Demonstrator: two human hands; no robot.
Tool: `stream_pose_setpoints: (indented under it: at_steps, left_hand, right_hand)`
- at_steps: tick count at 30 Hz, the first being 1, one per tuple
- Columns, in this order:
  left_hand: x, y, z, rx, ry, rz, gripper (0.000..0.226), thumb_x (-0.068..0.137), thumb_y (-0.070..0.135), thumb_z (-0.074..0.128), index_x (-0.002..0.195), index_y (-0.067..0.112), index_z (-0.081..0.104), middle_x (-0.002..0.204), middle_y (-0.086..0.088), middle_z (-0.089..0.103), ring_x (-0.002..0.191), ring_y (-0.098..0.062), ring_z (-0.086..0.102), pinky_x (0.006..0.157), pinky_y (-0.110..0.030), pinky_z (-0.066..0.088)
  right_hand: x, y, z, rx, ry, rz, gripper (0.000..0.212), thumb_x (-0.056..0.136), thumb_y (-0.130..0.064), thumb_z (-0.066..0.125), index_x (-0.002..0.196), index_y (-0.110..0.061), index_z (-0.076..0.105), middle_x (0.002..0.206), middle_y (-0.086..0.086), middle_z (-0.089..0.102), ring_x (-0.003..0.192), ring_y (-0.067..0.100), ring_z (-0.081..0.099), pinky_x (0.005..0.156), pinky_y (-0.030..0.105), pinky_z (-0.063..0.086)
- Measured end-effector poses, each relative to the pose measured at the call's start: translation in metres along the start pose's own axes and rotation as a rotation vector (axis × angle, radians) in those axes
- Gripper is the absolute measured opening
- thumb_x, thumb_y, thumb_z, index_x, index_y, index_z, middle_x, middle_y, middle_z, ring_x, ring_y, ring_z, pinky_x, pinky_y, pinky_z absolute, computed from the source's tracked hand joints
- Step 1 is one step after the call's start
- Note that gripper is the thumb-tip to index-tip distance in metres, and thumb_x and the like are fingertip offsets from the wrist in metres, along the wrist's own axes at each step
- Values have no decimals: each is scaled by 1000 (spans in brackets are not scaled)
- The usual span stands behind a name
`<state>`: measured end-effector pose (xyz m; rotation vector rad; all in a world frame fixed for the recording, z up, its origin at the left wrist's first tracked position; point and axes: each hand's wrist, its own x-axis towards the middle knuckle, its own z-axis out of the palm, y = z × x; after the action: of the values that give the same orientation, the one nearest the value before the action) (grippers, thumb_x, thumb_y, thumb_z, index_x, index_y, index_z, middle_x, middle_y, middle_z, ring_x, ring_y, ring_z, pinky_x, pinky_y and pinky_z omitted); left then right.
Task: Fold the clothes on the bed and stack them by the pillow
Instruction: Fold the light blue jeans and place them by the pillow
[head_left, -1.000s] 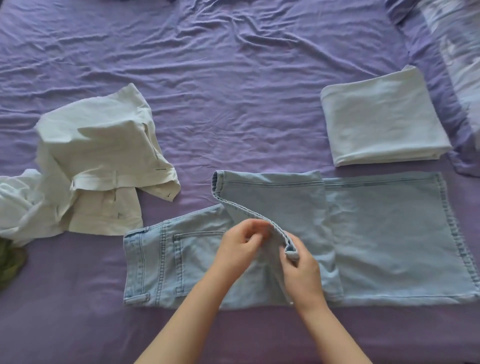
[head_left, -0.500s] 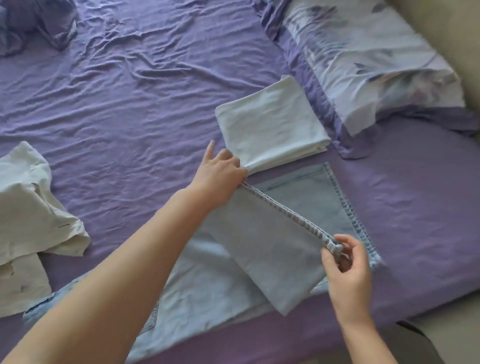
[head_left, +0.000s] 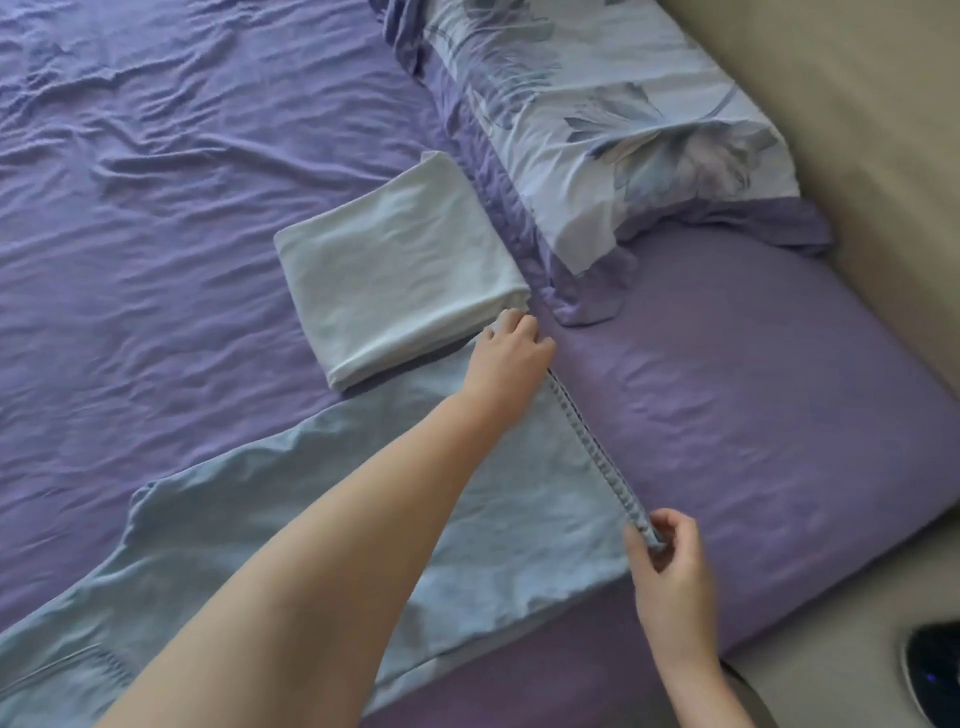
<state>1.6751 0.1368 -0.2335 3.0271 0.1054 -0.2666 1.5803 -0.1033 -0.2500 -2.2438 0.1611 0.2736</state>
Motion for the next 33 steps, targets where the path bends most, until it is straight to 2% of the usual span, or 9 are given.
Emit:
stream_pose_setpoints:
  at_steps: [4,7,9,12,15,20,25,29,33]
  left_hand:
    - [12,9,21,23,-82,0,34,81,0,50,114,9,53,122,-13,44,135,-29,25,97,-39,34]
    - [11,10,37,-6,-64,-15,51,82,-1,53,131,11,44,150,-18,22,144,-35,4,111,-52,21]
    - [-3,14,50,-20,-21,-40,70,83,4,56,145,20,28,158,-16,2,145,-35,-4,115,-55,10]
    - [-47,24,73,-127,9,-135,81,84,15,59,150,28,13,159,-10,-6,146,-31,-6,116,-52,5]
    - [-116,29,91,-253,-49,-270,80,82,30,65,149,25,23,159,-11,5,146,-31,6,116,-50,9]
    - [-229,15,109,-252,-40,-382,75,61,46,83,126,15,61,136,-16,53,124,-37,51,99,-58,39]
    - [-296,-8,114,-184,-80,-407,77,65,60,74,131,25,55,141,-11,48,131,-36,43,104,-60,33]
    - [-332,-19,116,-273,-47,-457,89,56,49,83,135,22,51,145,-20,41,135,-37,36,101,-63,35]
    - [-366,-30,124,-366,92,-418,60,52,24,89,103,11,59,123,-18,50,122,-33,38,90,-56,49]
  right_hand:
    - [13,12,5,-78,-76,-9,22,86,-19,64,97,-20,45,85,-2,59,68,17,55,57,30,39]
    - [21,16,7,-224,-114,-12,26,84,-17,66,102,-12,49,95,6,60,78,27,55,63,36,42]
    - [25,17,7,-386,-82,-154,35,75,-7,74,104,-5,55,100,13,61,88,33,58,72,41,46]
    - [25,15,13,-618,-61,-451,50,59,-2,80,106,-6,64,111,16,62,106,38,57,85,48,48]
    - [13,6,29,-637,-231,-664,40,60,-8,82,97,-14,69,106,9,66,111,33,58,87,45,49]
    - [-26,-4,62,-606,-602,-768,36,55,-32,88,86,-27,72,107,3,67,111,28,60,90,49,49]
    - [-59,-11,85,-709,-762,-968,48,49,-41,88,94,-33,72,122,8,63,118,33,55,95,59,41]
    - [-83,-15,102,-640,-735,-1045,42,50,-20,88,88,-24,72,112,11,66,112,33,60,92,55,46]
    - [-99,-14,113,-564,-662,-1117,29,56,-7,83,80,-14,70,100,14,66,102,34,63,84,45,52]
